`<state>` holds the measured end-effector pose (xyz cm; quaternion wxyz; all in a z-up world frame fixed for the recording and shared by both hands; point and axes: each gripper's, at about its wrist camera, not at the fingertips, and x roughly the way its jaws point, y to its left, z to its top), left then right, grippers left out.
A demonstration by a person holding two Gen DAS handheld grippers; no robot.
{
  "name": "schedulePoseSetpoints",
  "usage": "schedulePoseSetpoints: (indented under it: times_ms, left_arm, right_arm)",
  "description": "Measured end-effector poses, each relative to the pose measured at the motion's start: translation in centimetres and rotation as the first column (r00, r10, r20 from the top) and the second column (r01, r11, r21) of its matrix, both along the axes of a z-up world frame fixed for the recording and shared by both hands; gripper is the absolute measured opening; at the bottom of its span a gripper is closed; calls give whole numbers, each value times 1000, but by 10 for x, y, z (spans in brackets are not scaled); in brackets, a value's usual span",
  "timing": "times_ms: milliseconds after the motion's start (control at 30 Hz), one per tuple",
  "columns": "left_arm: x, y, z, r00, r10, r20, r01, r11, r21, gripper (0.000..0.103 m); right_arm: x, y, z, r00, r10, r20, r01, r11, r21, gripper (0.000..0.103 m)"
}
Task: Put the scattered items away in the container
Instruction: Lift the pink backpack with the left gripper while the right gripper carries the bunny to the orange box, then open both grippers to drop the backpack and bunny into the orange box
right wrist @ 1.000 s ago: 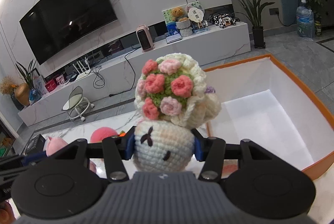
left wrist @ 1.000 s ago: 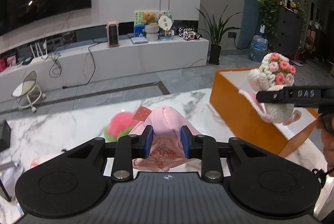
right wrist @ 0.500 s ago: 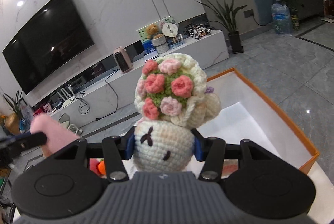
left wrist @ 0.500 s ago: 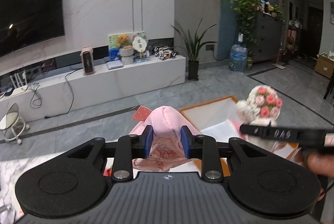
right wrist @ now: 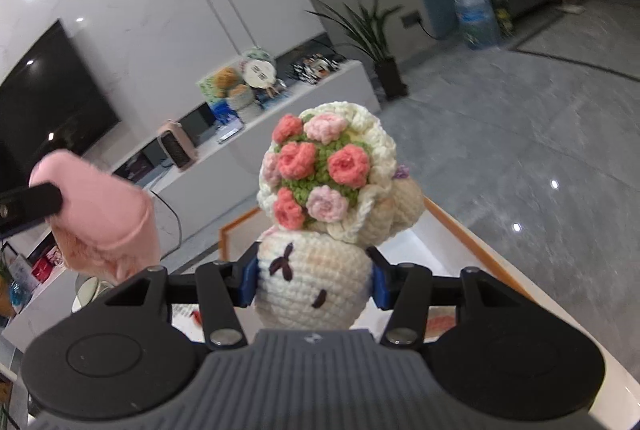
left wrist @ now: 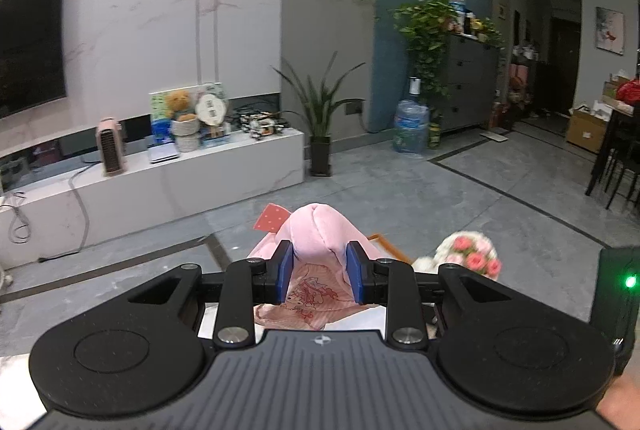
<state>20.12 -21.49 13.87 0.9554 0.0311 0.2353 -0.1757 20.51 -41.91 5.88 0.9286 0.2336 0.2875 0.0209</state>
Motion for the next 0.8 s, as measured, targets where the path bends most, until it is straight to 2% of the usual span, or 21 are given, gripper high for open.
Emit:
schedulePoseSetpoints:
  times_ms: [200, 333, 667, 767, 800]
  left_arm:
    - [24, -20, -10, 999, -18, -26, 18, 999, -28, 33]
    - [37, -25, -24, 998, -15, -60, 14, 1000, -19, 33]
    - [55, -27, -62, 989, -12, -151, 13, 1000, 6, 34]
    - [57, -26, -70, 985, -9, -172, 11, 1000, 10, 34]
    - [58, -26, -71, 984, -8, -179, 9, 1000, 8, 35]
  right_arm:
    - [10, -9, -10, 998, -1, -71, -1, 1000, -29, 55]
    - [13, -15, -17, 993, 2, -114, -7, 999, -43, 55]
    - [22, -13, -22, 989, 14, -146, -24, 998, -63, 56]
    - [27, -12, -24, 986, -3, -169, -10, 997, -80, 59]
    - [27, -13, -24, 985, -12, -173, -2, 996, -85, 65]
